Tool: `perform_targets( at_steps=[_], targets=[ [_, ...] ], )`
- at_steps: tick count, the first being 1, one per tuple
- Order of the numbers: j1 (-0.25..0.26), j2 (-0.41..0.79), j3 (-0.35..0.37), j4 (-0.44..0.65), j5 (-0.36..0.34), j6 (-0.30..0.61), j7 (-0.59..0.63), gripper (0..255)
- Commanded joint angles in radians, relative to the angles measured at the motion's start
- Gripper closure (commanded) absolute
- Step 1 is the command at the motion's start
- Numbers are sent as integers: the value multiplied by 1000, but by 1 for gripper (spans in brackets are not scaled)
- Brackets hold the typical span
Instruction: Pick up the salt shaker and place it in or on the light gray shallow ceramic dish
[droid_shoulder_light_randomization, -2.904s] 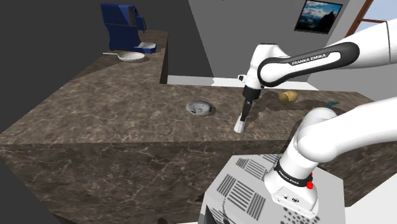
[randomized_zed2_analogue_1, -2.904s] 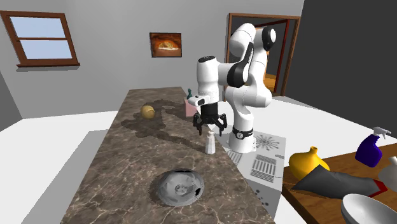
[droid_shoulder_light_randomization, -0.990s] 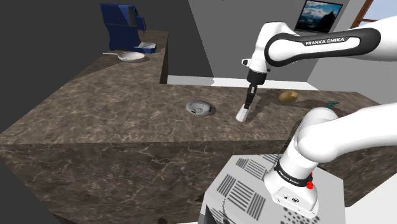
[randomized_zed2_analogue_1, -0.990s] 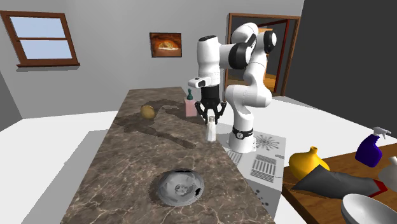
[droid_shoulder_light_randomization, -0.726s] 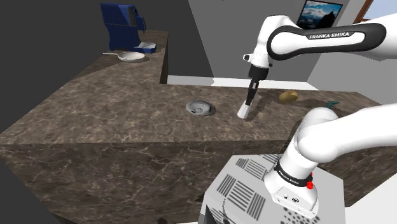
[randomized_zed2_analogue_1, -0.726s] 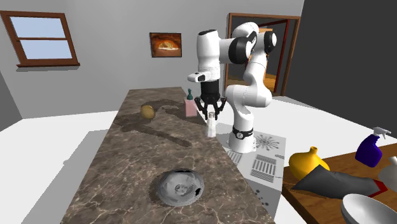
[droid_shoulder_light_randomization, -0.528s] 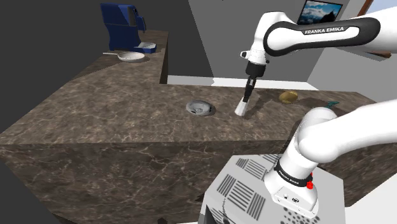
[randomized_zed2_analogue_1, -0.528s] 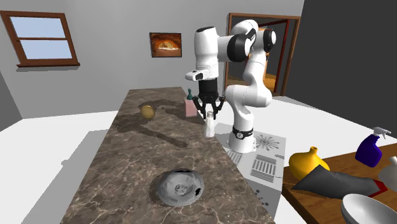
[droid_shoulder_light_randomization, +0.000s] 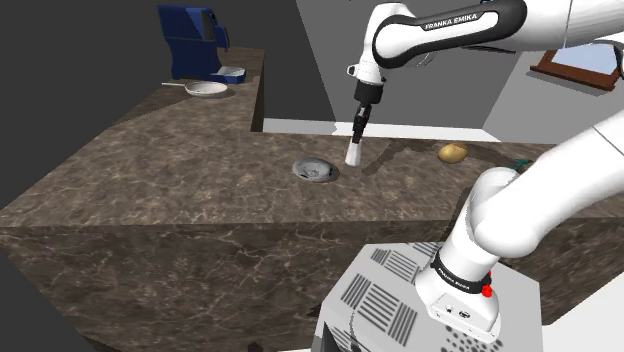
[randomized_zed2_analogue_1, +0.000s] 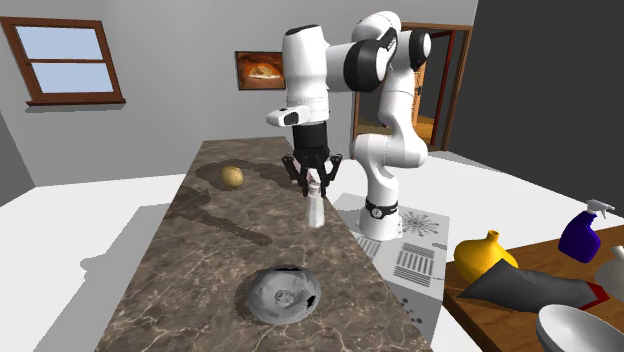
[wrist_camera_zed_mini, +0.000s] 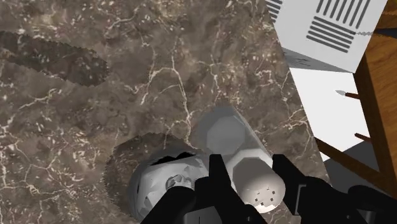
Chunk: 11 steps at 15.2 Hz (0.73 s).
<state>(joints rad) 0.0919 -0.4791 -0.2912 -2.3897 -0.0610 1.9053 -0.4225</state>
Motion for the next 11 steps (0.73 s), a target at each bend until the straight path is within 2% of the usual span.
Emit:
perform_targets(
  at_steps=[1,10,11],
  targets=[
    [16,86,-10,79,19,6,-11,255],
    [55,439,-29,470,125,-47,-47,255],
    [55,441,-29,459,126,-34,-48,255]
  ],
)
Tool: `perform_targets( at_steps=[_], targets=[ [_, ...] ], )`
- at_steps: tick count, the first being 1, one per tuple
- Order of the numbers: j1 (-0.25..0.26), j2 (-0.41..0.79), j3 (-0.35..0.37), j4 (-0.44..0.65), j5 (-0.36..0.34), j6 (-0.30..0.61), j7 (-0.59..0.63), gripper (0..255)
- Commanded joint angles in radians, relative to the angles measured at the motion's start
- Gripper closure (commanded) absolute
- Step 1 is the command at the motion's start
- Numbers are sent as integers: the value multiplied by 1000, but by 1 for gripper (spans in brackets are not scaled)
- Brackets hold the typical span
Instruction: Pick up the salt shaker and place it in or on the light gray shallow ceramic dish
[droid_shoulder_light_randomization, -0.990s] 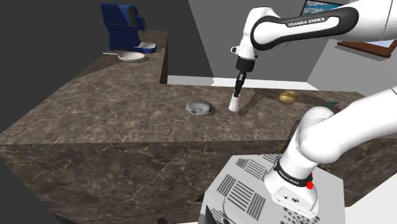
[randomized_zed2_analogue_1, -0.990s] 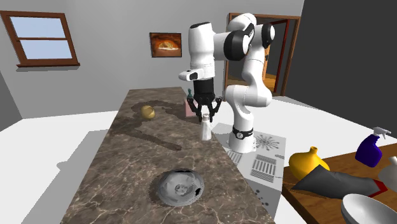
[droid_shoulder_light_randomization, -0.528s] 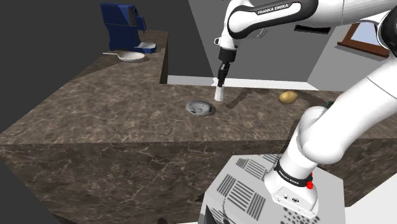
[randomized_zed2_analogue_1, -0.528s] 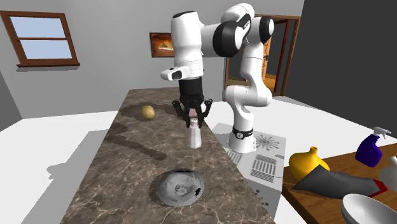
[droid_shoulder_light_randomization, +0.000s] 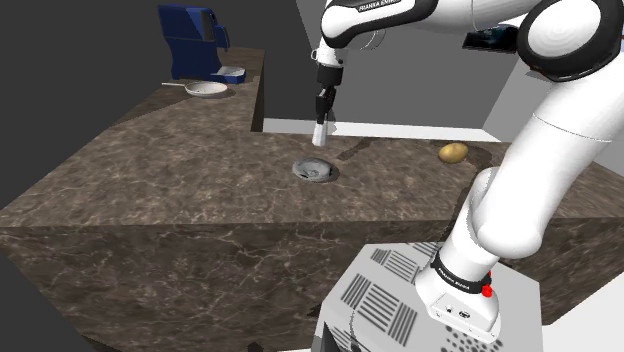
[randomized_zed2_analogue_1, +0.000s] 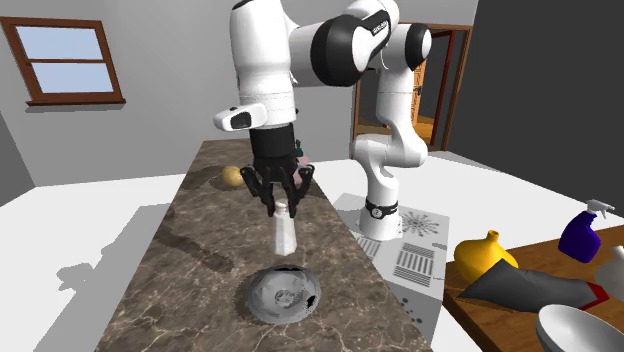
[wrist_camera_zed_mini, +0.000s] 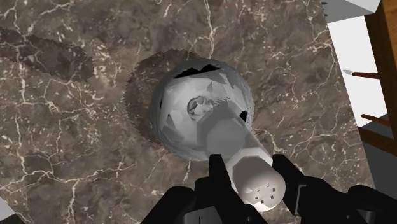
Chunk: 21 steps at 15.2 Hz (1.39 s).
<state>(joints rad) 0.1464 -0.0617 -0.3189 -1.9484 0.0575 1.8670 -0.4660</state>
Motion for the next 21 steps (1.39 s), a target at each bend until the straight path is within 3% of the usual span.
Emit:
perform_targets(
  at_steps=[1,21],
  targets=[
    [0,25,-1,6,8,18,-6,255],
    [-2,101,-3,-161,44,255,-44,255]
  ],
)
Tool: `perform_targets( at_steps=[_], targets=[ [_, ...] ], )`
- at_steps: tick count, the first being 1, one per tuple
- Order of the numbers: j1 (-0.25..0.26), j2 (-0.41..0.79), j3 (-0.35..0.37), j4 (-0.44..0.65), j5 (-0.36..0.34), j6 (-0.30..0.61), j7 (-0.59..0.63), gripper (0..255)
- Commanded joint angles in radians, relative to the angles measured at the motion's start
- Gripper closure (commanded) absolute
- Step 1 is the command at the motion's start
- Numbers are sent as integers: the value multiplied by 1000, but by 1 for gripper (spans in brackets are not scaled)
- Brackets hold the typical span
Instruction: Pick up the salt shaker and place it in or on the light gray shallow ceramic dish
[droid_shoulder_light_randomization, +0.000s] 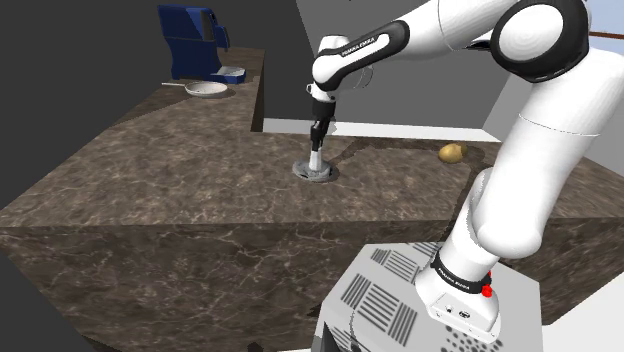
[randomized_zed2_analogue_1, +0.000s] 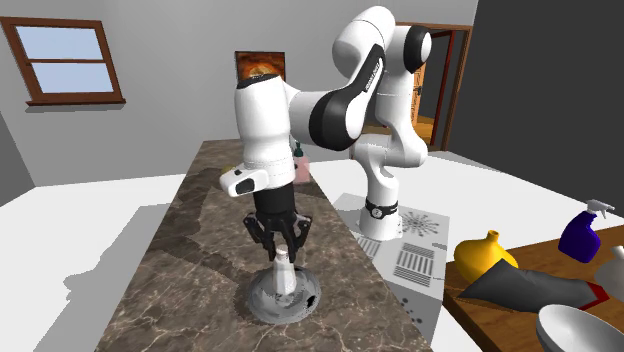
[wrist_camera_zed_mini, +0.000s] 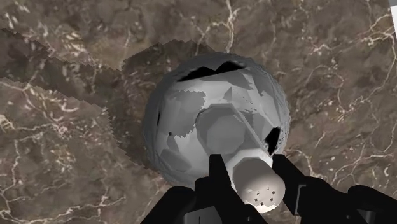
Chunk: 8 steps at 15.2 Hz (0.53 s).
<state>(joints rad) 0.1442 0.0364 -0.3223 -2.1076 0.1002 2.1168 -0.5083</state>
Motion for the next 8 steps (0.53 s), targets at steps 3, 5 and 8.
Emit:
perform_targets(
  at_steps=[3,5,8],
  targets=[
    [0,4,0,-2,2,5,-1,255],
    [0,4,0,-2,2,5,-1,255],
    [0,4,0,-2,2,5,-1,0]
  ],
)
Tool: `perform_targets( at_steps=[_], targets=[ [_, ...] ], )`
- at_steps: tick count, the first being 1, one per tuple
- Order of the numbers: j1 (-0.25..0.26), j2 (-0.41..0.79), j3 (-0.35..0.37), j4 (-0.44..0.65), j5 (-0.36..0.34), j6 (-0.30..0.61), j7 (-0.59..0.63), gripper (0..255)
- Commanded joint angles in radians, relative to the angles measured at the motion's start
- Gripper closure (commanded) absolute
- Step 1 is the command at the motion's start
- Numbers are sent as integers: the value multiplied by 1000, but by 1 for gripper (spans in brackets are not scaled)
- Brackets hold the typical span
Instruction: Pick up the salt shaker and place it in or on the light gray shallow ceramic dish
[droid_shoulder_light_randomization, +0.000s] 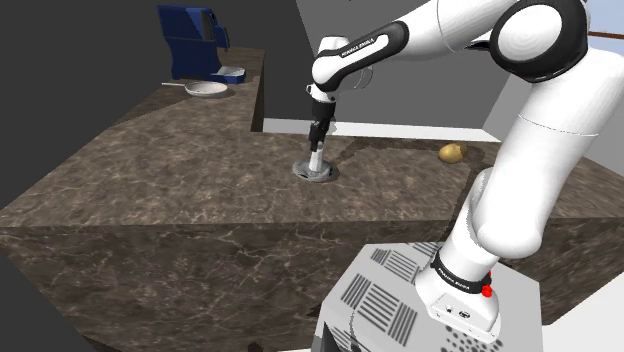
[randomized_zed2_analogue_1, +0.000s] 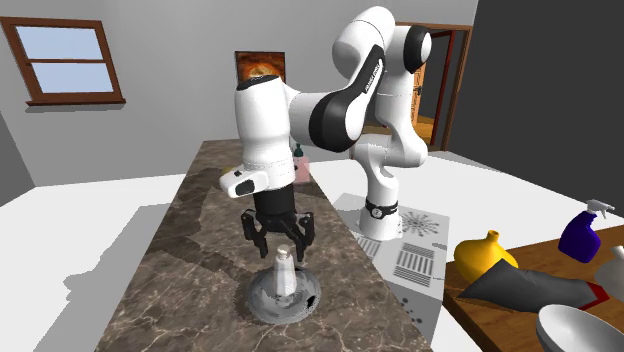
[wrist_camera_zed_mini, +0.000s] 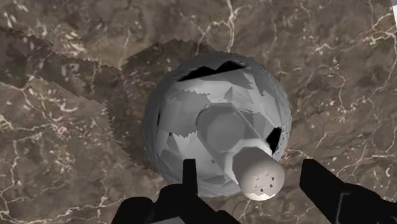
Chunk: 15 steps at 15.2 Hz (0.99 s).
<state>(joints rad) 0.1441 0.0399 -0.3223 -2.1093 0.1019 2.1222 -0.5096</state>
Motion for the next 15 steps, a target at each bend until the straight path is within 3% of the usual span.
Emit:
perform_targets(
  at_steps=[1,4,8,15],
  targets=[
    [0,0,0,0,0,0,0,0],
    [0,0,0,0,0,0,0,0],
    [-2,-45,-3,80,-22,-122,15,0],
    [-2,-45,-3,80,-22,-122,15,0]
  ],
)
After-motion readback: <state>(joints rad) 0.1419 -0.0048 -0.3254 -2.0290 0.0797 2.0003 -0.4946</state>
